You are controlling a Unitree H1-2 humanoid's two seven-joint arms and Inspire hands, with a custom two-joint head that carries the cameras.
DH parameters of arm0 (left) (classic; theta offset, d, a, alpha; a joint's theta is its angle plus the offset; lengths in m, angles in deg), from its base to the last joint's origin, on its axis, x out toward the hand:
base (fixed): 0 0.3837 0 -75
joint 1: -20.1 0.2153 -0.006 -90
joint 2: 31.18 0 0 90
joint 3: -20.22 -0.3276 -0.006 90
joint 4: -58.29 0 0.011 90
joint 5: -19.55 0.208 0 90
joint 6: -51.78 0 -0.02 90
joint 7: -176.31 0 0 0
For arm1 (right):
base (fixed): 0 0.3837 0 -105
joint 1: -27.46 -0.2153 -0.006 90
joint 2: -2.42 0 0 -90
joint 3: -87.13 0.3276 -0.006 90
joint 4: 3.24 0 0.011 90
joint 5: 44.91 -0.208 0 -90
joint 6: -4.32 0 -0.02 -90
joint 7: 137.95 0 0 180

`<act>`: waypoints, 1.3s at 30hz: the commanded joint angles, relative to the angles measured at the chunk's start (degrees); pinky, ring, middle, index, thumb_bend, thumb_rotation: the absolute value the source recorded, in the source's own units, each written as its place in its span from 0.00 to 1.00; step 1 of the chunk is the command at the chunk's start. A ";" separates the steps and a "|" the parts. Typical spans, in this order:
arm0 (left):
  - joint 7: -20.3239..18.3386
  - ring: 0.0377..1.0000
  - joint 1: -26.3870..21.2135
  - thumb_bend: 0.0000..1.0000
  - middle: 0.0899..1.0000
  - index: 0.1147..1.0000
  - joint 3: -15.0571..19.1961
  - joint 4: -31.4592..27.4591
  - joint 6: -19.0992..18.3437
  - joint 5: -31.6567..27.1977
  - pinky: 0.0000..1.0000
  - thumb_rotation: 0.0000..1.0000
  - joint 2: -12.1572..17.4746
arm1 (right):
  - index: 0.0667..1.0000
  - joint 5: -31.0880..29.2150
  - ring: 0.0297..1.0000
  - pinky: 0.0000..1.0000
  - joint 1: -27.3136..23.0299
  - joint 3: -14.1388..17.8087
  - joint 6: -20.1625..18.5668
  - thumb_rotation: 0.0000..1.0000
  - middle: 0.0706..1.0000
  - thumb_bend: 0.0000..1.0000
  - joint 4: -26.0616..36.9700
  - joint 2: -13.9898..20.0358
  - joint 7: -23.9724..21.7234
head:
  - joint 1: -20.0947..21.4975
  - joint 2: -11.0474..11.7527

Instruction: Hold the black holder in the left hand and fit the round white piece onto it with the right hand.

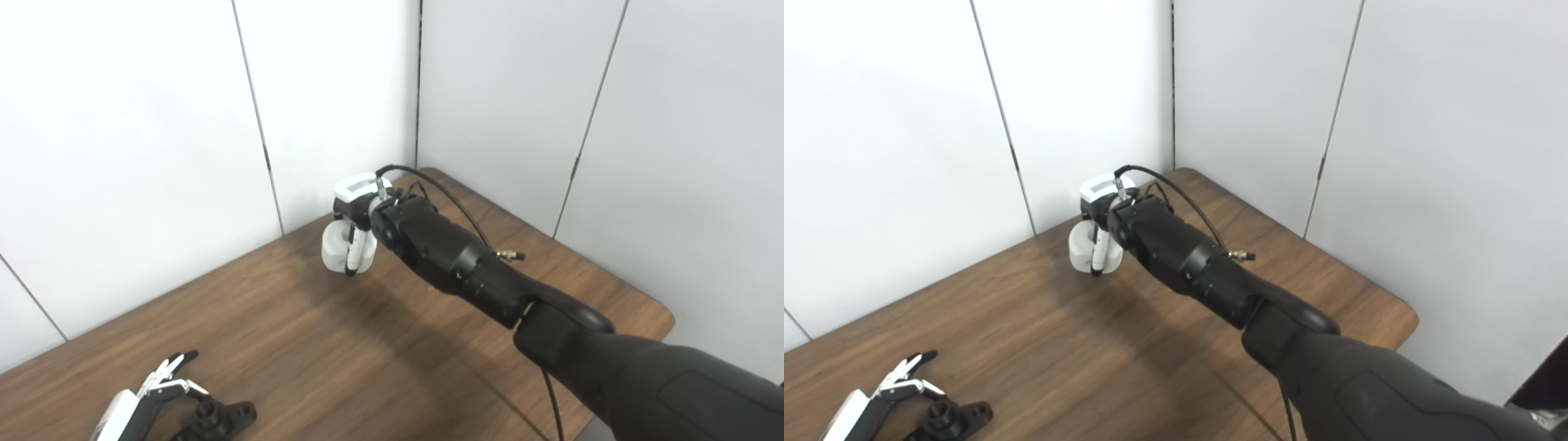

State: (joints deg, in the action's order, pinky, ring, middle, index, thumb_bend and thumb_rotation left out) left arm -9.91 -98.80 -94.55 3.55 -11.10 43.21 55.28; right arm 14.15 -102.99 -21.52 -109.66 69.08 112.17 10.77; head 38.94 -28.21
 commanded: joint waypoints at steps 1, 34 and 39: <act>-2.25 1.00 8.25 0.52 0.95 0.42 -1.18 4.18 -3.56 1.76 1.00 0.05 2.72 | 0.57 0.06 0.92 0.89 -1.54 0.87 -0.03 0.28 0.87 0.87 2.21 1.50 2.85 | 0.01 0.00; -0.32 1.00 9.62 0.52 0.95 0.42 -2.79 0.07 -7.93 6.16 1.00 0.06 -1.69 | 0.45 -9.26 0.87 0.79 -2.53 0.59 4.42 0.14 0.78 0.52 21.92 3.81 -10.71 | -24.09 -8.10; -0.13 1.00 9.06 0.52 0.96 0.42 -3.38 0.08 -9.86 6.77 1.00 0.06 -3.50 | 0.44 -12.36 0.84 0.77 -5.14 0.89 3.95 0.14 0.76 0.53 24.76 4.05 -17.22 | -30.10 -10.19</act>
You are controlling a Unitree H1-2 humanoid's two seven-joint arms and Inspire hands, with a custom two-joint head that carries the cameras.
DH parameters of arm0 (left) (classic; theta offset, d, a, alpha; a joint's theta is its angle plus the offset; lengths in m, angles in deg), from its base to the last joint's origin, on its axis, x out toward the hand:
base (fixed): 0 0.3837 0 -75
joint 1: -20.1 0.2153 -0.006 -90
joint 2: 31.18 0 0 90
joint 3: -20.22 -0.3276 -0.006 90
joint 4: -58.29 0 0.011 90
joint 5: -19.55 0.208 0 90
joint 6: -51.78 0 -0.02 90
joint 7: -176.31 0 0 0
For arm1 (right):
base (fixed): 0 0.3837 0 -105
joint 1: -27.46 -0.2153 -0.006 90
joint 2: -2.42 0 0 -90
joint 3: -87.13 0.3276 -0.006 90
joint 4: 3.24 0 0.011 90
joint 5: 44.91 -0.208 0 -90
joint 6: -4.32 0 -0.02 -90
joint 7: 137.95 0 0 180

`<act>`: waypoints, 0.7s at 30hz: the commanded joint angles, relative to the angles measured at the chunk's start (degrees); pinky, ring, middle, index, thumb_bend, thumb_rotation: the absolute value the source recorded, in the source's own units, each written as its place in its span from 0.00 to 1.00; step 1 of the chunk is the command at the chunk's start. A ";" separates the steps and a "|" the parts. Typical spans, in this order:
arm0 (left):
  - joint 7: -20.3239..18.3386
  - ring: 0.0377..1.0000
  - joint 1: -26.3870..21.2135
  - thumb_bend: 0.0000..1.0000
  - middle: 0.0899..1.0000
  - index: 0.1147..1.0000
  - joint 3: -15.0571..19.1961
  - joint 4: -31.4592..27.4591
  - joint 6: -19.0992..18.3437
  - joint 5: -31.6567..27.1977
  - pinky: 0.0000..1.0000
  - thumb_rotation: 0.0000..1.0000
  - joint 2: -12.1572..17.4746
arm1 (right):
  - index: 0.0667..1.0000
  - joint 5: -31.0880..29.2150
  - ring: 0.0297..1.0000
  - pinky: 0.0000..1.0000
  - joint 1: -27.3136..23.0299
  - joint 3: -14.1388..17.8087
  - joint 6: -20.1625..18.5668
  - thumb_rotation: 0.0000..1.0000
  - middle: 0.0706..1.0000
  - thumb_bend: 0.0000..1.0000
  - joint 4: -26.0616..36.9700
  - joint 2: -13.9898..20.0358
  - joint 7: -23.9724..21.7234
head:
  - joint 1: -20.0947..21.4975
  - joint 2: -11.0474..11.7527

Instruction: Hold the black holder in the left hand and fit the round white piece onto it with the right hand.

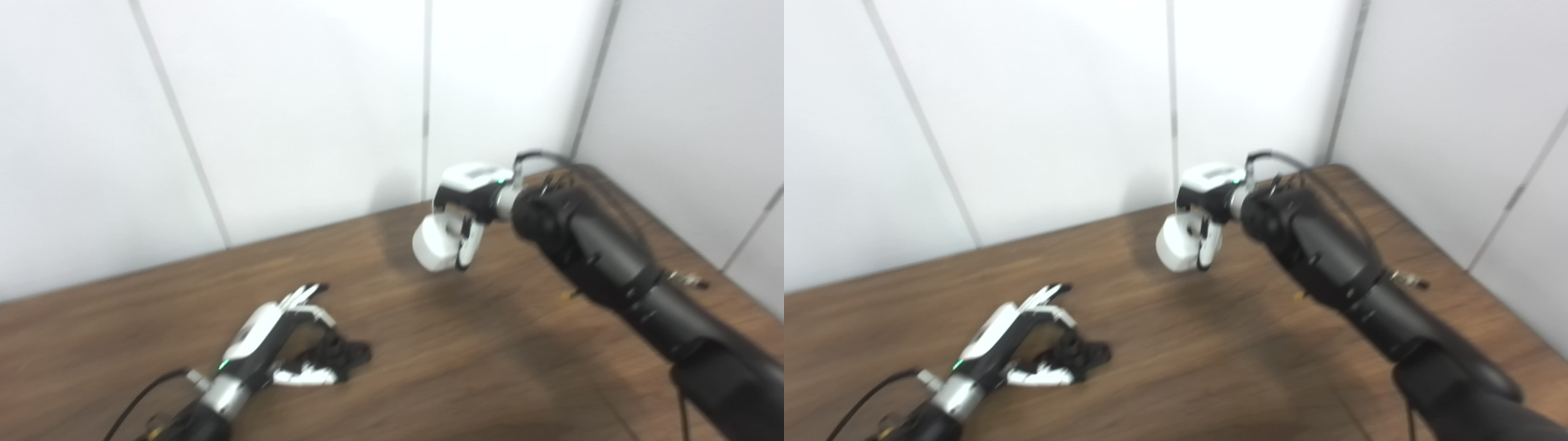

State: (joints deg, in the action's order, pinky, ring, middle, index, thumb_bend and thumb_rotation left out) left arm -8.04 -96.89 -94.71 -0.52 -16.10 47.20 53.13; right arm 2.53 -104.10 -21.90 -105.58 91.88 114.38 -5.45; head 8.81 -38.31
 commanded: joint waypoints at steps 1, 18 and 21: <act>-2.00 1.00 7.10 0.52 0.96 0.42 -3.29 3.95 -5.40 2.90 1.00 0.06 -1.75 | 0.44 -1.12 0.85 0.79 -4.66 1.13 -0.02 0.14 0.76 0.53 2.33 1.88 -1.99 | -1.18 -0.53; -1.25 1.00 5.61 0.52 0.94 0.41 -4.10 3.10 -9.16 3.53 1.00 0.06 -5.27 | 0.44 -7.82 0.79 0.70 -12.28 -2.00 -5.28 0.13 0.75 0.52 8.11 -1.42 -16.48 | -9.31 -5.64; -0.88 1.00 5.52 0.52 0.94 0.41 -4.13 3.29 -9.10 3.49 1.00 0.06 -5.56 | 0.44 -9.13 0.82 0.78 -12.93 -3.04 -4.47 0.14 0.76 0.52 7.74 -2.75 -16.59 | -9.10 -6.01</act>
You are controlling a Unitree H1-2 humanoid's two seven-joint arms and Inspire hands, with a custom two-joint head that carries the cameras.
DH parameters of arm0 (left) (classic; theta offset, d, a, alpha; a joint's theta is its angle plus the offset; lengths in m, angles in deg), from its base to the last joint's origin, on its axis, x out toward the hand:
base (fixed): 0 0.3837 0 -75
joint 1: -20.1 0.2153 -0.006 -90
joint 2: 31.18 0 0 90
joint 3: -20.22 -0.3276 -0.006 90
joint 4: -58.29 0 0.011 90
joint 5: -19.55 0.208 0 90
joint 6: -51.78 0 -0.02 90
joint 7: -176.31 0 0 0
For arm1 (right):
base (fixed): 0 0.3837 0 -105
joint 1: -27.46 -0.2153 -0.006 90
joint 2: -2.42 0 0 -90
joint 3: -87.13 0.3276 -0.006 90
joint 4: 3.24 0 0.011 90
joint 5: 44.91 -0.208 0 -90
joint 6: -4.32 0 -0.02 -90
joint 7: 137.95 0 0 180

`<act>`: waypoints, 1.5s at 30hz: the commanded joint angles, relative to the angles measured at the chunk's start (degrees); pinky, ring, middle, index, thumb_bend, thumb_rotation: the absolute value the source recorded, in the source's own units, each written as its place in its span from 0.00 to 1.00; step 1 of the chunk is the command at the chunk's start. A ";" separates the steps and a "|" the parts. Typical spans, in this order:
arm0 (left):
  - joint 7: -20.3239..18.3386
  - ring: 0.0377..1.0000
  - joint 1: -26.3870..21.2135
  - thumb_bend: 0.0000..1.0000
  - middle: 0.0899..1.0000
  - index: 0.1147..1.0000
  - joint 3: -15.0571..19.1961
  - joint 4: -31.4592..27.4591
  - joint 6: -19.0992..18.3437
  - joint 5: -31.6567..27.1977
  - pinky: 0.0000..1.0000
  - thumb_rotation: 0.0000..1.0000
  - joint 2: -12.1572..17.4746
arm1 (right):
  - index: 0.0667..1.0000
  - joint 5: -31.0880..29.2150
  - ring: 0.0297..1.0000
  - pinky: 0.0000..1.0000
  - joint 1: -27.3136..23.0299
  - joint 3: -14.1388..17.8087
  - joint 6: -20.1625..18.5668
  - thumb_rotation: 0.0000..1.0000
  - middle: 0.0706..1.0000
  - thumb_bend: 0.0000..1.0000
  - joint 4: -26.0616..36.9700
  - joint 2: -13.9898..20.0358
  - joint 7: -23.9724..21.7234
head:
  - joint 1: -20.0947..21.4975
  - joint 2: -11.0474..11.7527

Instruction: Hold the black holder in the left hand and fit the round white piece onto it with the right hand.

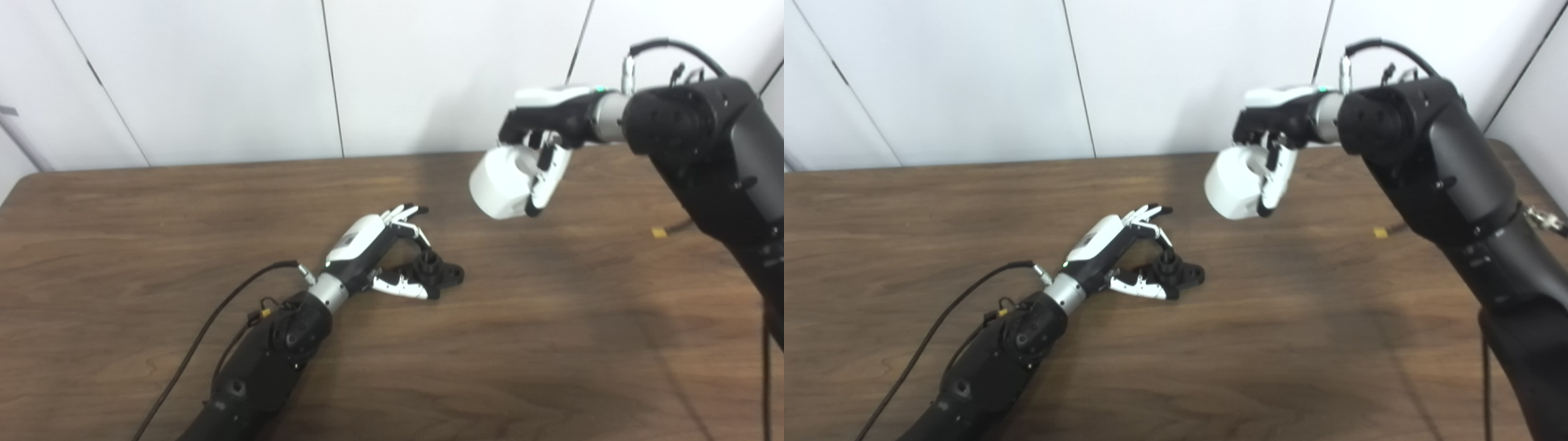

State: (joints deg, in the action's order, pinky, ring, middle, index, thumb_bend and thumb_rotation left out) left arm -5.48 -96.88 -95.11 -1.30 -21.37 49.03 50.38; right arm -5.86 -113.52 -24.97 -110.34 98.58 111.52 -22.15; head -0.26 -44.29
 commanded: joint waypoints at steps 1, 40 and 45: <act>-3.37 1.00 5.49 0.52 0.94 0.41 -3.75 4.05 -3.83 1.65 1.00 0.06 -2.87 | 0.44 -0.73 0.83 0.79 -3.86 -0.67 0.67 0.14 0.77 0.52 0.83 -0.17 -0.17 | -0.02 -0.09; -3.41 1.00 5.49 0.52 0.94 0.41 -5.62 1.53 -6.63 1.61 1.00 0.06 -3.34 | 0.44 1.13 0.78 0.76 -1.29 -10.58 -0.55 0.14 0.75 0.52 -0.26 -7.35 -0.75 | -0.56 -0.97; -3.18 1.00 5.50 0.52 0.94 0.41 -5.80 1.57 -6.40 1.80 1.00 0.06 -3.16 | 0.44 1.37 0.79 0.77 -1.86 -10.27 1.02 0.13 0.75 0.52 -1.16 -7.07 0.33 | -0.39 -1.00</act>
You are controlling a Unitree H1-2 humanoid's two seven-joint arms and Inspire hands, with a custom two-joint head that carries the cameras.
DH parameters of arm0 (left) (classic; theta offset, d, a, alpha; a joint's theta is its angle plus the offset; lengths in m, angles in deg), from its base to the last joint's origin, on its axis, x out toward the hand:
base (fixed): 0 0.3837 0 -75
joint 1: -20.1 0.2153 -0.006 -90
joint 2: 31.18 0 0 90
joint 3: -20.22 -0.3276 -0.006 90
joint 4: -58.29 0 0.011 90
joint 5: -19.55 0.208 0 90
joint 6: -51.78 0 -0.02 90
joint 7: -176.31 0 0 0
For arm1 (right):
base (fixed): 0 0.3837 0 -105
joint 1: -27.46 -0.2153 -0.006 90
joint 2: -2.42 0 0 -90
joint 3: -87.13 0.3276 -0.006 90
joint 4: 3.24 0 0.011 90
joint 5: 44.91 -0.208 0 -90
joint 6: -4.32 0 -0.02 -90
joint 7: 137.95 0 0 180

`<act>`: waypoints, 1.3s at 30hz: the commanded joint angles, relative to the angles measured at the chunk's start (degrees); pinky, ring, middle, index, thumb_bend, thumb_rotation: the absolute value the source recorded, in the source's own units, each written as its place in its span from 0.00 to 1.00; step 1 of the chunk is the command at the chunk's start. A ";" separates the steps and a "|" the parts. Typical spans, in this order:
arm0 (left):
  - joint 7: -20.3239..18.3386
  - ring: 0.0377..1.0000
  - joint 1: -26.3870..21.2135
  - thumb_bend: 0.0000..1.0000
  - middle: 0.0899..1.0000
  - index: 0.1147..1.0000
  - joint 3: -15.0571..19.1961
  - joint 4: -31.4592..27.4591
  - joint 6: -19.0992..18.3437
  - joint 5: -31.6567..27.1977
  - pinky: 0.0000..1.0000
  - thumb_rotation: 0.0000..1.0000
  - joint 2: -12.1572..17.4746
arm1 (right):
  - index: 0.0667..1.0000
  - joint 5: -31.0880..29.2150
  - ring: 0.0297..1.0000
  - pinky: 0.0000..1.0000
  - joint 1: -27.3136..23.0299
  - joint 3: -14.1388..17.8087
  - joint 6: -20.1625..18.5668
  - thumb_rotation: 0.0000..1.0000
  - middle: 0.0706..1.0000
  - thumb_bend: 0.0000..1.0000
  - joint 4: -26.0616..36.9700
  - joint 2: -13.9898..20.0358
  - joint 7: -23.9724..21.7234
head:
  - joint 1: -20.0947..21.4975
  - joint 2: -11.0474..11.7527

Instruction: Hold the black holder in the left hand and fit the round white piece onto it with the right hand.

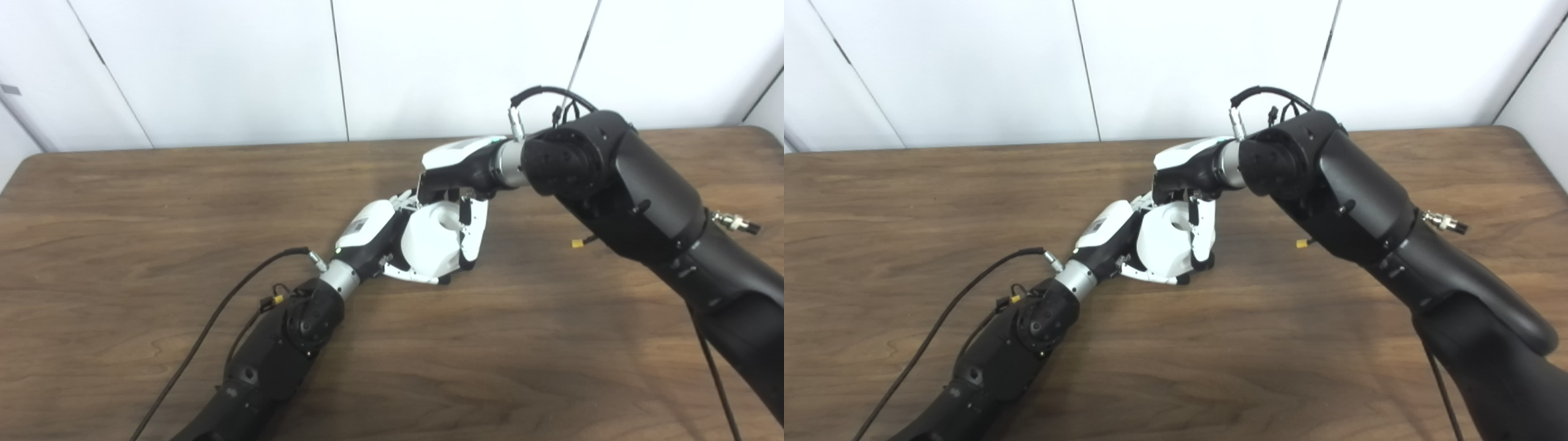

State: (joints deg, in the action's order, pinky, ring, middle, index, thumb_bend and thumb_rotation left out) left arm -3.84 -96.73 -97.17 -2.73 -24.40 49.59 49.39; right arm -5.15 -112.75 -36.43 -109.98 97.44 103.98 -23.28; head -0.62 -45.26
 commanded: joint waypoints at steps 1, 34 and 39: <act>-4.82 1.00 5.35 0.52 0.93 0.41 -3.74 3.03 -3.34 1.21 1.00 0.06 -2.16 | 0.44 0.72 0.79 0.78 -2.67 1.25 0.73 0.13 0.75 0.52 -0.13 0.49 1.60 | -0.04 -0.03; -5.28 1.00 5.27 0.52 0.94 0.41 -4.02 2.18 -4.00 0.65 1.00 0.06 -2.20 | 0.45 4.73 0.72 0.66 -2.21 0.32 1.07 0.14 0.69 0.52 -2.37 0.60 0.61 | 0.49 -0.72; -5.27 1.00 5.31 0.52 0.94 0.41 -4.26 1.47 -4.48 0.82 1.00 0.06 -2.31 | 0.45 5.58 0.69 0.62 -0.44 -0.22 1.15 0.14 0.67 0.52 -4.11 -0.84 2.05 | -0.15 -1.11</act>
State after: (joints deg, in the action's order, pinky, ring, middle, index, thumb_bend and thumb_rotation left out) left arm -3.86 -96.26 -97.65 -4.09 -26.11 49.35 49.33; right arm -0.74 -112.16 -36.62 -108.87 93.33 103.65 -23.00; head -0.70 -46.32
